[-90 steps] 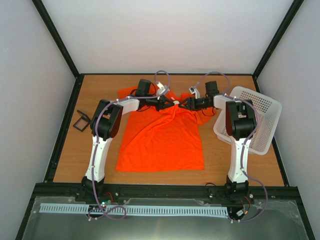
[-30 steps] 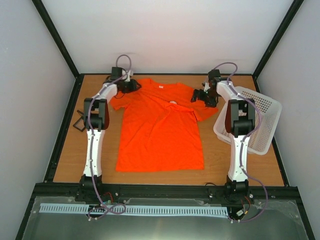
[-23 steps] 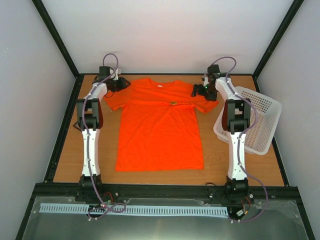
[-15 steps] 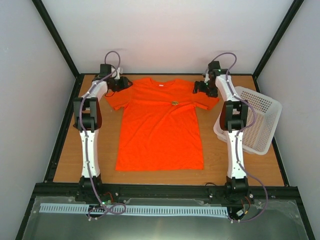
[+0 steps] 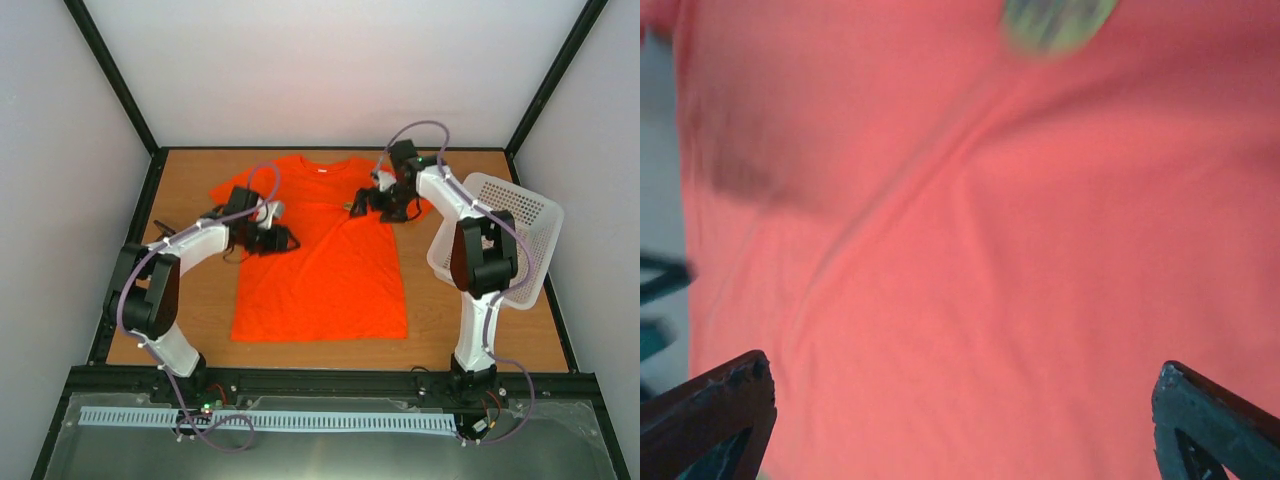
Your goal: Pin the brooch onto the clothing
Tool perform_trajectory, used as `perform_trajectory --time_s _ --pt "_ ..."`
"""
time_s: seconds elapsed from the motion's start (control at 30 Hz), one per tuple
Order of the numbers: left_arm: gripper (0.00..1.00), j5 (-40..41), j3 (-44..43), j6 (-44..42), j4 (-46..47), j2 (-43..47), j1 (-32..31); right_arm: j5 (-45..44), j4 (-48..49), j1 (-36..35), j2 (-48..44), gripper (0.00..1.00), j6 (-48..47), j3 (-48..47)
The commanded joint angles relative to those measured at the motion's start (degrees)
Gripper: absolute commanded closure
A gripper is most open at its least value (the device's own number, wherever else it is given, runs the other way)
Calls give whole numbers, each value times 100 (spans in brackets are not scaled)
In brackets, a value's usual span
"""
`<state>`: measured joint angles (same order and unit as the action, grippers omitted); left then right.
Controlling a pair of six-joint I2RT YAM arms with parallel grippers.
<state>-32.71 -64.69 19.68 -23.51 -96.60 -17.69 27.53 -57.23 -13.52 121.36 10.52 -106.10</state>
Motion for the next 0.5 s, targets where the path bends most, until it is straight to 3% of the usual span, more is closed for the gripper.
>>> perform_trajectory --time_s 0.0,0.3,0.47 --pt "47 -24 1250 970 388 447 29 529 867 -277 -789 0 149 1716" --pt "43 -147 3144 2177 906 1375 29 -93 1642 -287 -1949 0 -57 4546" --pt "42 98 3701 2454 584 2278 29 -260 1622 -279 -2824 0 108 5479"
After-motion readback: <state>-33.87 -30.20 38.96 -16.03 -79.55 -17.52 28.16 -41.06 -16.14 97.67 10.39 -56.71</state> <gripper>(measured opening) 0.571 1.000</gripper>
